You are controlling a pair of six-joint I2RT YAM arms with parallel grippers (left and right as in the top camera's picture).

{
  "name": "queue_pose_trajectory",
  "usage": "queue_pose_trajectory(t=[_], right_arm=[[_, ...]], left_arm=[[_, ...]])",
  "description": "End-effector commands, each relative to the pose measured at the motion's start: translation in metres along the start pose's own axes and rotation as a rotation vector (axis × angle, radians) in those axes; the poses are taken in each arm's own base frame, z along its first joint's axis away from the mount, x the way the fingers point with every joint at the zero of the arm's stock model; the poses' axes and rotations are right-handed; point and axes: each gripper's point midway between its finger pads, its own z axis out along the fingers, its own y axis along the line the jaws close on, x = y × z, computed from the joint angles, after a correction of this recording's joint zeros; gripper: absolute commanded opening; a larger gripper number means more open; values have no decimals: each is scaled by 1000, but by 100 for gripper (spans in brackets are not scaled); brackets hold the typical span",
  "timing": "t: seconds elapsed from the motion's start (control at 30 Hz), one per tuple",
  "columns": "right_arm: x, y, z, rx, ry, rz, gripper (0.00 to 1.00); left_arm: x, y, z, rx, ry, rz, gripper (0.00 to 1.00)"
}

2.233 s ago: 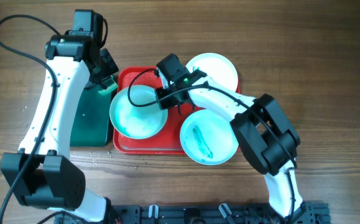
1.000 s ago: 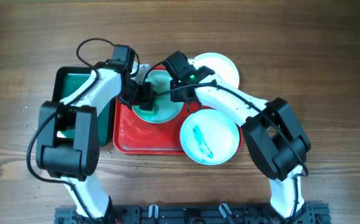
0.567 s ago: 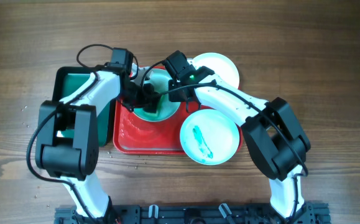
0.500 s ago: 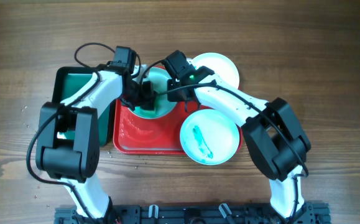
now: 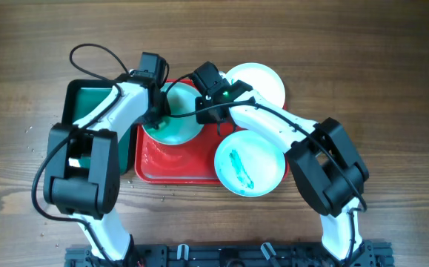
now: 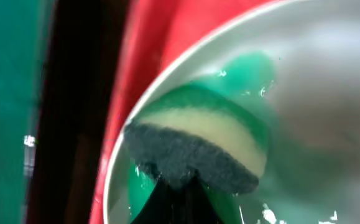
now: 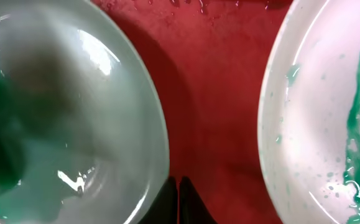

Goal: Clean dirty plates on tray and stack at the side
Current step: 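Lower the plate and scrub it again with the sponge in left gripper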

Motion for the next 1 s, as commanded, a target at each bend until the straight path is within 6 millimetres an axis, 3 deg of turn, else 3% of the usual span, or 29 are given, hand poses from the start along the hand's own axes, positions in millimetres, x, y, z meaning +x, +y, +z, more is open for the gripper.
queue_pose_trajectory(t=[0.0,0.03,0.13,0.2,0.3,0.43,0.47,0.5,0.53,0.7,0.73,0.8,0.87,0.9,0.97], right_arm=[[-1,8,3,-50,12,-19,4],[-2,9,4,-54,6,-18,6],[-6,12,4,-64,-10,-18,28],[-6,12,8,-67,-11,-18,31],[6,15,24,-99,47,-12,31],[8,10,27,-94,65,25,30],[8,9,27,-92,69,26,27],[10,8,27,-89,76,37,12],[11,9,27,-92,82,48,4],[12,9,27,-90,85,50,4],[12,9,27,-90,85,50,4],[12,9,27,-90,85,49,4],[12,9,27,-90,84,49,4],[12,9,27,-91,84,49,4],[12,9,27,-91,84,49,4]], left_arm=[[65,-35,17,259,272,184,4],[65,-36,16,265,274,182,4],[64,-36,17,266,270,180,4],[64,-36,17,266,270,180,4],[64,-36,17,265,269,180,4],[63,-37,17,267,265,180,4],[63,-37,17,267,265,180,4],[62,-38,17,272,261,169,4],[59,-41,17,283,250,163,4],[9,-66,17,375,40,157,4],[-1,-63,19,346,-2,144,4],[-20,-17,28,72,-89,-31,4],[-7,28,26,-164,-77,-155,4],[3,29,27,-166,-33,-149,4],[50,-9,24,86,204,104,4]])
